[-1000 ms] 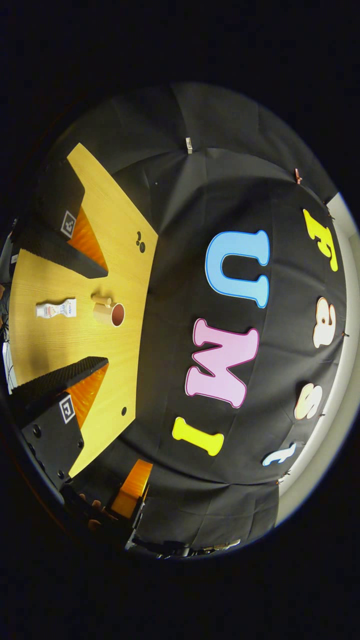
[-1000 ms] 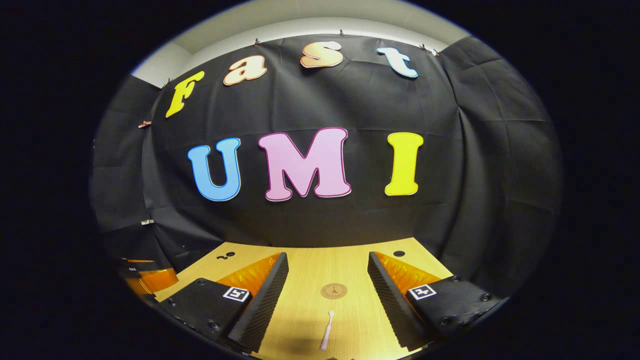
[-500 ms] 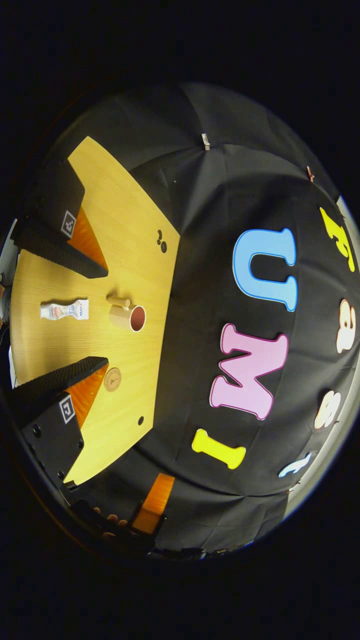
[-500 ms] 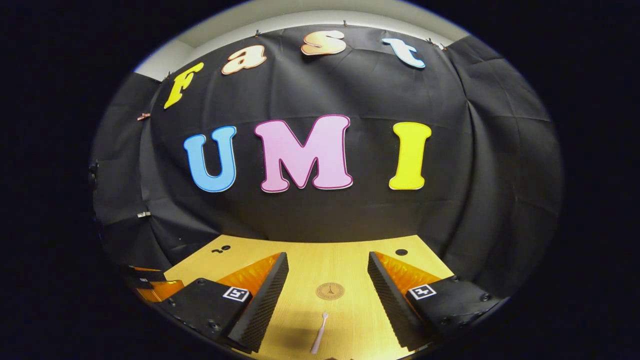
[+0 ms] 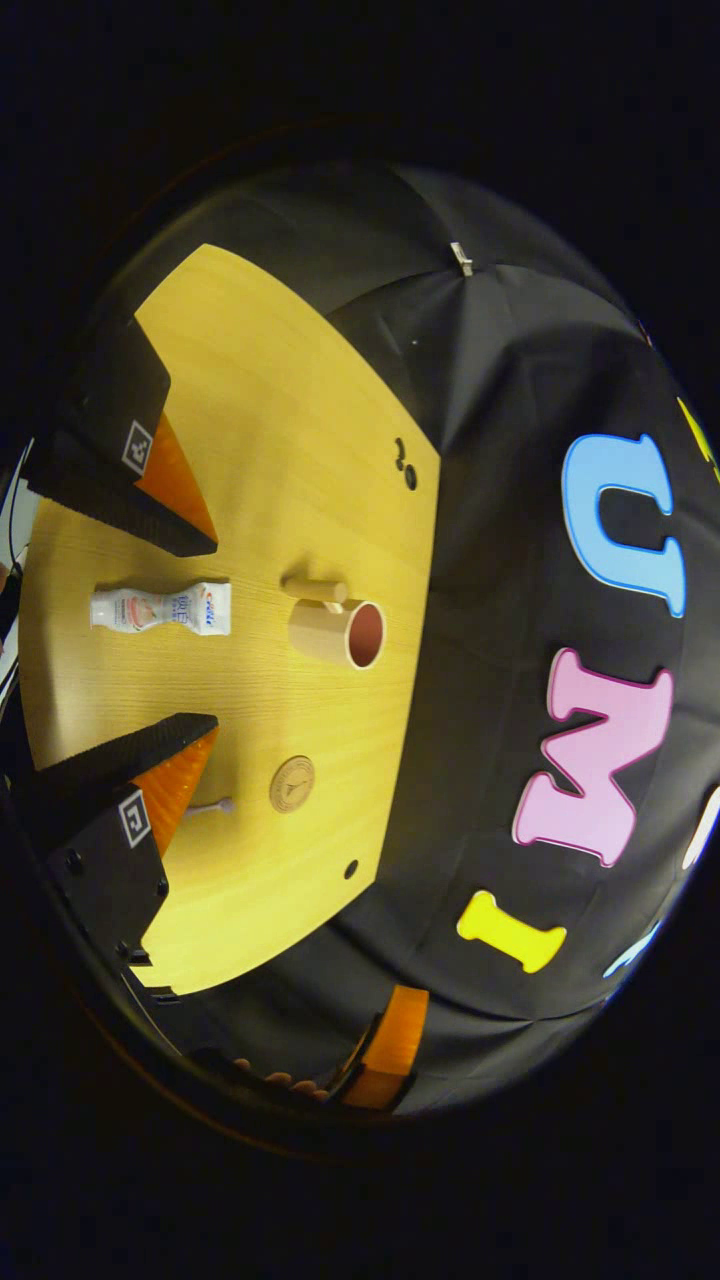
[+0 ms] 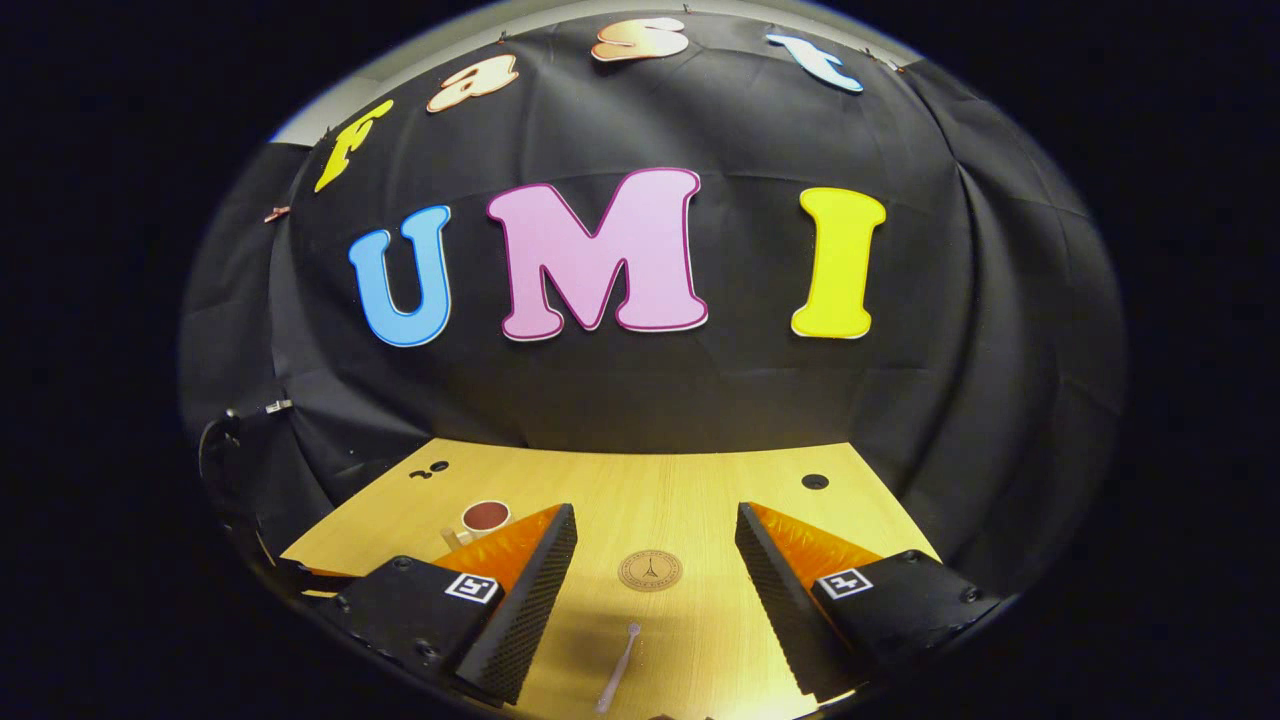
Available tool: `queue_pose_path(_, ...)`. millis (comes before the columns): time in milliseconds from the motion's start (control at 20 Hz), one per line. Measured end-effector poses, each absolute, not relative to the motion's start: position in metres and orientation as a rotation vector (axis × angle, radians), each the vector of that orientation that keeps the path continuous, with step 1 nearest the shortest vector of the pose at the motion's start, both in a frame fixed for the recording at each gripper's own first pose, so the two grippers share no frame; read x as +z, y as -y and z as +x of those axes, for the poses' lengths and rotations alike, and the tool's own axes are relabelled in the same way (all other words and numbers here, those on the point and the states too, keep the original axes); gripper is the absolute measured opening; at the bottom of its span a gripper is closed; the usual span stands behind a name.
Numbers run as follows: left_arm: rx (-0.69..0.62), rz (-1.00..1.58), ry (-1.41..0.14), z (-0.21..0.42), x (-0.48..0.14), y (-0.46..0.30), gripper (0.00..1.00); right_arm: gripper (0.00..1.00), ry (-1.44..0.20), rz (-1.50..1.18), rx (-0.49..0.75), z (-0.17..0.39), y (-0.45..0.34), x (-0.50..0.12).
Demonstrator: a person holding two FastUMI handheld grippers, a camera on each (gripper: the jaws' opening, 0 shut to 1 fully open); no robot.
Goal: Put the toothbrush and toothpaste on the desktop into the cup, then pick up the cup and place it on the coaster on the desktop.
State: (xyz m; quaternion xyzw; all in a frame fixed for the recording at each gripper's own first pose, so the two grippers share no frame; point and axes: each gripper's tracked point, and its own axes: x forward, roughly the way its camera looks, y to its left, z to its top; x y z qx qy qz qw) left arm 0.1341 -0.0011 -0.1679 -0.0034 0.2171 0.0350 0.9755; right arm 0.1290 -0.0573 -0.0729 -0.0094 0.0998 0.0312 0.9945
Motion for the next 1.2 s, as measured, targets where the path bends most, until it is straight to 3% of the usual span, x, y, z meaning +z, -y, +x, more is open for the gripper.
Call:
queue_pose_path(400, 0.141, 0.075, -0.647, 0.190, -0.254, -0.022, 0.98, 0.98, -0.285, -0.010, 0.114, 0.157, 0.059, -0.114)
queue_pose_path(650, 0.165, 0.059, -0.742, 0.193, -0.283, -0.030, 0.96, 0.98, -0.328, 0.005, 0.112, 0.161, 0.062, -0.132)
queue_pose_path(700, 0.154, 0.086, -0.739, 0.194, -0.284, -0.029, 0.93, 0.99, -0.351, 0.009, 0.102, 0.158, 0.064, -0.141)
queue_pose_path(800, 0.120, 0.113, -0.759, 0.195, -0.287, -0.023, 0.73, 0.99, -0.394, 0.019, 0.082, 0.150, 0.064, -0.154)
queue_pose_path(850, 0.112, 0.125, -0.764, 0.195, -0.286, -0.023, 0.51, 0.99, -0.413, 0.024, 0.068, 0.146, 0.064, -0.160)
queue_pose_path(950, 0.084, 0.149, -0.769, 0.196, -0.288, -0.016, 0.35, 0.98, -0.470, 0.025, 0.019, 0.132, 0.066, -0.177)
queue_pose_path(1000, 0.048, 0.150, -0.772, 0.198, -0.287, -0.016, 0.36, 0.98, -0.503, 0.029, -0.002, 0.126, 0.065, -0.185)
queue_pose_path(1050, 0.028, 0.149, -0.767, 0.197, -0.286, -0.017, 0.29, 0.99, -0.531, 0.035, -0.011, 0.122, 0.064, -0.193)
queue_pose_path(1200, -0.013, 0.129, -0.760, 0.195, -0.285, -0.017, 0.24, 0.99, -0.590, 0.003, -0.027, 0.110, 0.058, -0.211)
